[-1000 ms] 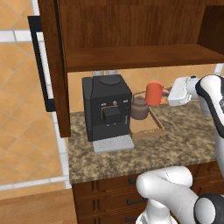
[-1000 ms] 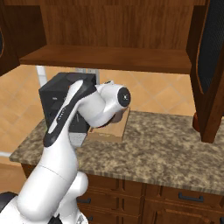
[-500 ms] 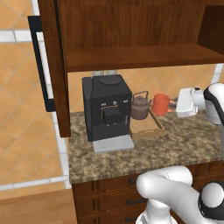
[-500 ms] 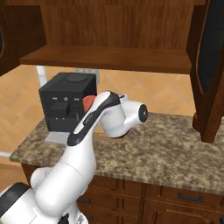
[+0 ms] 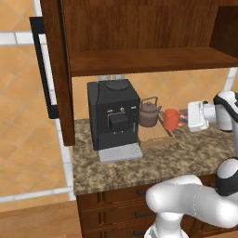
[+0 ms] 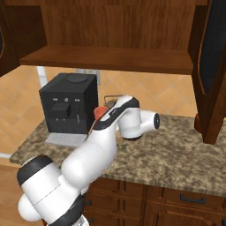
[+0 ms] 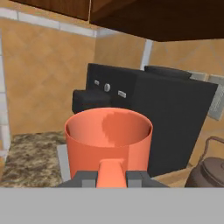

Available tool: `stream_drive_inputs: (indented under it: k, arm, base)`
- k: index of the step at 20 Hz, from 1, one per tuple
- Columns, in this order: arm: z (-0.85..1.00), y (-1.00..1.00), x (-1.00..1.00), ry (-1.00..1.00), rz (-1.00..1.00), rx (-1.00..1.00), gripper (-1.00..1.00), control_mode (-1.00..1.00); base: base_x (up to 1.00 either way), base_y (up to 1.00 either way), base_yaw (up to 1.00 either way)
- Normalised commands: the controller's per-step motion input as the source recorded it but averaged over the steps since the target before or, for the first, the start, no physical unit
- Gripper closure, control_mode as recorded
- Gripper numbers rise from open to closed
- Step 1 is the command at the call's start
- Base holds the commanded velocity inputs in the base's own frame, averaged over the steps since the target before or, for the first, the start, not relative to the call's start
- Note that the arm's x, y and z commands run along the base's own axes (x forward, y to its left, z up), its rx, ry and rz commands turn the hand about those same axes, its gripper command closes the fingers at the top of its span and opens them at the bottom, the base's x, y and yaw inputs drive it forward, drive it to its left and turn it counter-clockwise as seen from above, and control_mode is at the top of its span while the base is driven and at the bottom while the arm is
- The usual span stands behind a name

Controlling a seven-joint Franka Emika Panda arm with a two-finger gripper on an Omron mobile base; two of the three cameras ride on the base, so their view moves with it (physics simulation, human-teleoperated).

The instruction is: Pick the kettle from the counter and place it on the tray. Then pick the mug from the cabinet and place it on the tray. Then close the cabinet doors.

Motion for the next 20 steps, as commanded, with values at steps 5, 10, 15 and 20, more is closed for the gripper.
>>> stream_drive_inputs:
  k: [5,10,15,20]
  arm:
    - [-0.54,-0.17,0.59,0.0,0.16,0.0,1.0,-1.0]
    - [-0.46,-0.05,0.54,0.0,0.1,0.0,1.0,-1.0]
    - [-0.34,-0.02,0.36,0.01,0.02,0.0,1.0,-1.0]
    - [-0.23,0.0,0.28,0.02,0.0,0.0,1.0,-1.0]
  base:
    - [0.0,0.0,0.0]
    - [0.0,0.0,0.0]
    - [0.0,0.0,0.0]
    - [0.0,0.0,0.0]
